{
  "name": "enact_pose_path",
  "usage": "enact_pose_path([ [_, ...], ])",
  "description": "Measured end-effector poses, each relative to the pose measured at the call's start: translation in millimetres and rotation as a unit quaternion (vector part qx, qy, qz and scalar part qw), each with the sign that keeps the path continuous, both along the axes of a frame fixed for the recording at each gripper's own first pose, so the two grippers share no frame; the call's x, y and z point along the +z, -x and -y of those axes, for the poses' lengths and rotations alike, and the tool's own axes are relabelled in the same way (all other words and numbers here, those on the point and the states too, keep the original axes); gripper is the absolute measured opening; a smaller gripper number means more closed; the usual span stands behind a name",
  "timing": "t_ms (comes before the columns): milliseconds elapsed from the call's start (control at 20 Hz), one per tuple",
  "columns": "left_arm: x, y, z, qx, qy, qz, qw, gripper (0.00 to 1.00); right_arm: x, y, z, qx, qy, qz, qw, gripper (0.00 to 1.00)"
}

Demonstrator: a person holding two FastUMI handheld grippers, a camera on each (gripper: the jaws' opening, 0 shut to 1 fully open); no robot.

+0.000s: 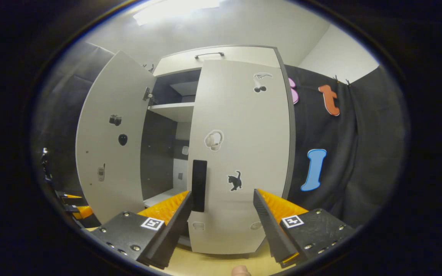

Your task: Grasp the bottle in the cabinet with the left hand and place it on the coaster, then close the right door with the right hand and the left door with the left hand.

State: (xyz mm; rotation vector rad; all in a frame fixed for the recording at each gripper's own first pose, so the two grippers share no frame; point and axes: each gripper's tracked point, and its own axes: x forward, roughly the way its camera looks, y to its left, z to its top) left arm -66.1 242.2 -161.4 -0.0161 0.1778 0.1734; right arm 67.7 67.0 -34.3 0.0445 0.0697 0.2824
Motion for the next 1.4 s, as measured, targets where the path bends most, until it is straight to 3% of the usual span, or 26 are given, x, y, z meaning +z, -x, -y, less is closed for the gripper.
enact_pose_path([
  [650,-4,-21,54,-0.066,0.007,-0.001,0.998,0.94,-2,8,24,-0.022,0.008,0.000,1.000,0.96],
  [1400,-8,-34,89,-0.111,0.020,-0.003,0.994,0.94,-5,16,42,-0.040,0.014,-0.004,0.999,0.96],
])
